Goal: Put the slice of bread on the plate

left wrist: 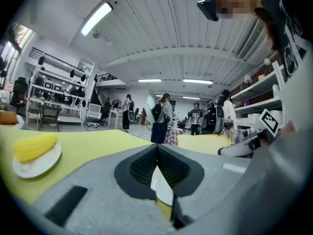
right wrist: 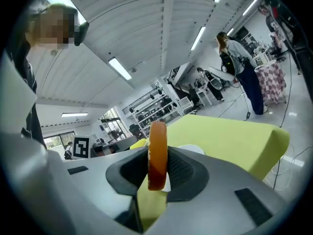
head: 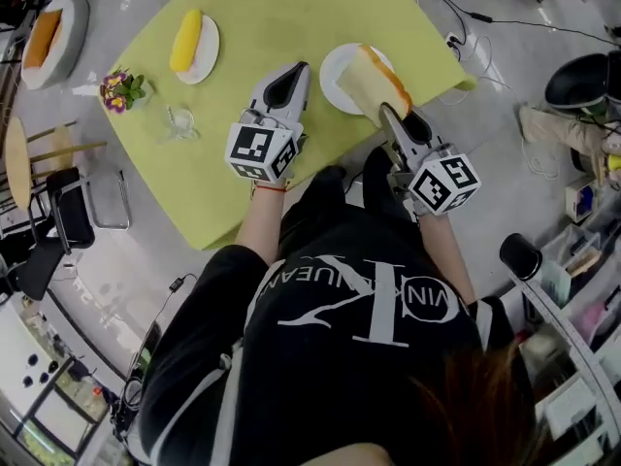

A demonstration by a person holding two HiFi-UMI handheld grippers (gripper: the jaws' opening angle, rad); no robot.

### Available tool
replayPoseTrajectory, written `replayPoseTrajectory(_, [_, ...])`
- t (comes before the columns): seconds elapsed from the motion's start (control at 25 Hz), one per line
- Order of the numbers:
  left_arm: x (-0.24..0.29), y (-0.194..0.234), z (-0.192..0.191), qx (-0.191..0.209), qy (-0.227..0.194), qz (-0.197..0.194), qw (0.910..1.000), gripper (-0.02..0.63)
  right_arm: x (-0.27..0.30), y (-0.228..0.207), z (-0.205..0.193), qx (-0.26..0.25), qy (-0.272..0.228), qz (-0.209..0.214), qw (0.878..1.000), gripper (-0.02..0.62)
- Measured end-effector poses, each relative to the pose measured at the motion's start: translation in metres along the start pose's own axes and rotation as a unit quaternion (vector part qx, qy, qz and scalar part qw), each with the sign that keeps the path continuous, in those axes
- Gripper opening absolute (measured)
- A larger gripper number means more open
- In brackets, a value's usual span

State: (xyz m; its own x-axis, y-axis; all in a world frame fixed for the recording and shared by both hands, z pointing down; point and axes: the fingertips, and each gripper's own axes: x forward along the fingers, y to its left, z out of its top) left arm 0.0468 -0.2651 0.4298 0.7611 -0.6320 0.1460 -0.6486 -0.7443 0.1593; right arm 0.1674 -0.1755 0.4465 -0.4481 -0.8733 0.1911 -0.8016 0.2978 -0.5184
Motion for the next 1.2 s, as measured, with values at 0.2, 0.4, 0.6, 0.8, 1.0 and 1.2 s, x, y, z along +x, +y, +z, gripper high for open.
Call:
replayPoseTrajectory(0.2, [-0.008,0.004,-0.008,-0.01,0.007,0.045,0.9989,0.011,0.021,-0.006,0.005,0.035,0.031,0.046,0.998,0.093])
replayPoseTrajectory(0.4, [-0.014,0.012,-0.007,-0.017,-0.001,0.078,0.9968,0.011,0.043,-0.004,0.003,0.07,0.059,0.076,0.993,0.094])
replayPoseTrajectory(0.6, [-0.023,0.018,-0.009,-0.03,-0.003,0.109,0.9936,0.011,0.053,-0.008,-0.006,0.127,0.088,0.079,0.985,0.094])
replayPoseTrajectory(0.8, [-0.029,0.018,-0.014,-0.036,-0.002,0.124,0.9917,0.011,0.059,-0.016,-0.009,0.208,0.096,0.081,0.97,0.094])
replayPoseTrajectory(1.0, [-0.031,0.019,-0.016,-0.041,-0.003,0.134,0.9901,0.011,0.061,-0.023,-0.018,0.202,0.128,0.062,0.969,0.095])
replayPoseTrajectory(1.2, [-0.03,0.026,-0.012,-0.038,-0.005,0.131,0.9906,0.011,0.066,-0.02,-0.021,0.185,0.148,0.056,0.97,0.097])
